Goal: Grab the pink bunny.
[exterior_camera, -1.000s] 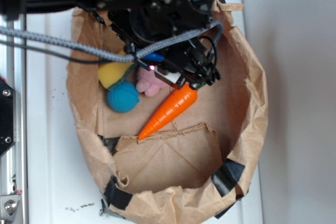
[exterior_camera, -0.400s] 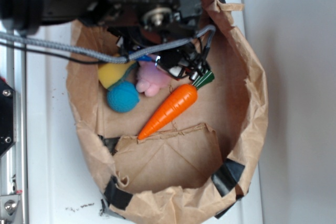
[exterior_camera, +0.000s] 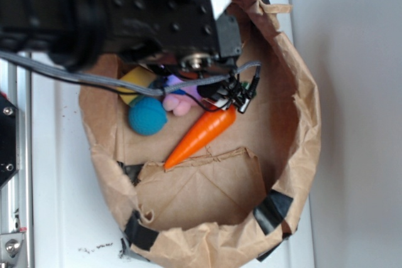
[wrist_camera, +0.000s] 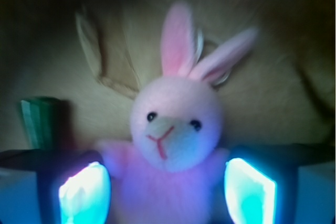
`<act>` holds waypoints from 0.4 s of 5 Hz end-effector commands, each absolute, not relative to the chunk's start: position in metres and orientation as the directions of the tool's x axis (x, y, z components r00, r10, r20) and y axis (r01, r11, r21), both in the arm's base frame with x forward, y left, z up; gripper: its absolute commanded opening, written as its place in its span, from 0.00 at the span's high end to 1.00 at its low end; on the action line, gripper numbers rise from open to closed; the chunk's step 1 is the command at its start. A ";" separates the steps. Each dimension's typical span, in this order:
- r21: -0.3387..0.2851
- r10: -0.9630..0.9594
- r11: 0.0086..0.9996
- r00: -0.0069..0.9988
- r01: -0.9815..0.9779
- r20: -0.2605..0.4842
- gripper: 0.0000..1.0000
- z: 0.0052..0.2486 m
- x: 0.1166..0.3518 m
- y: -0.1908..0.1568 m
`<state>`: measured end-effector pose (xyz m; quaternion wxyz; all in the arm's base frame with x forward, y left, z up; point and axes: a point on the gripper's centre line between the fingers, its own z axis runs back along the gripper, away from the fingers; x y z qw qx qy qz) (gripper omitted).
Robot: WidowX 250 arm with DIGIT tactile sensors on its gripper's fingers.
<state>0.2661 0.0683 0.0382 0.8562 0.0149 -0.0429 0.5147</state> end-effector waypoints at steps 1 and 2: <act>-0.063 0.864 0.491 0.477 -0.869 0.161 0.00 0.030 0.277 0.073; -0.080 0.856 0.500 0.479 -0.862 0.195 0.00 0.023 0.275 0.070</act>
